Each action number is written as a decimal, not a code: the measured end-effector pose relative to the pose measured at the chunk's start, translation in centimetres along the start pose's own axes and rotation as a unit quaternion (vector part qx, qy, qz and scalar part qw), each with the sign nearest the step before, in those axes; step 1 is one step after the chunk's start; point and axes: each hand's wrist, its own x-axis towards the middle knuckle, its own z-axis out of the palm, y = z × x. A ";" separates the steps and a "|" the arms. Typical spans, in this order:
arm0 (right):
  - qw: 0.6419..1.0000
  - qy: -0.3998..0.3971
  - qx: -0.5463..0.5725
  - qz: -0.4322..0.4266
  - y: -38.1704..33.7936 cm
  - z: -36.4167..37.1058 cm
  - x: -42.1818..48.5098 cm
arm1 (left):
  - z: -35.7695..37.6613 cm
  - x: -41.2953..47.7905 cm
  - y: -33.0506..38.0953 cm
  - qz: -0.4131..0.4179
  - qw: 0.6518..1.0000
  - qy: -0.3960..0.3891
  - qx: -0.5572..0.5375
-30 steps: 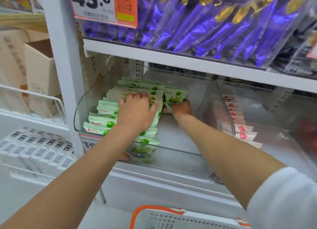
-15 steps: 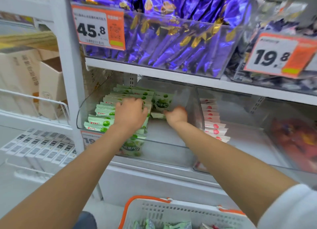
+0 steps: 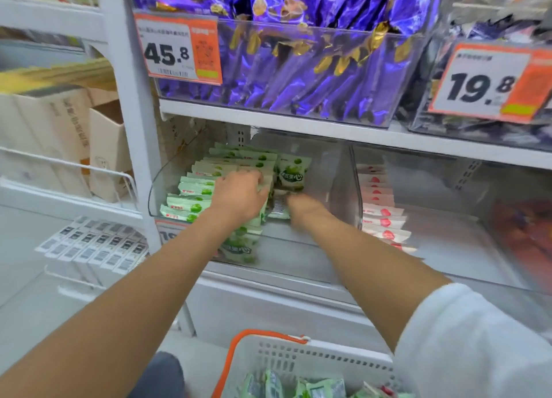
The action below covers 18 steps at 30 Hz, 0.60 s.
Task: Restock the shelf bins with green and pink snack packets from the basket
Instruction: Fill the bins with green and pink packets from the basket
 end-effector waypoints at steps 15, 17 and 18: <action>0.836 0.121 0.455 0.282 1.2 1.1 6.9 | 1.5 2.1 -2.6 0.004 0.996 0.037 -0.078; 0.841 0.132 0.448 0.274 1.3 1.4 7.2 | 1.5 2.1 -2.5 0.008 0.996 0.039 -0.075; 0.847 0.139 0.441 0.262 1.3 1.3 7.3 | 1.5 2.1 -2.5 0.007 0.996 0.039 -0.077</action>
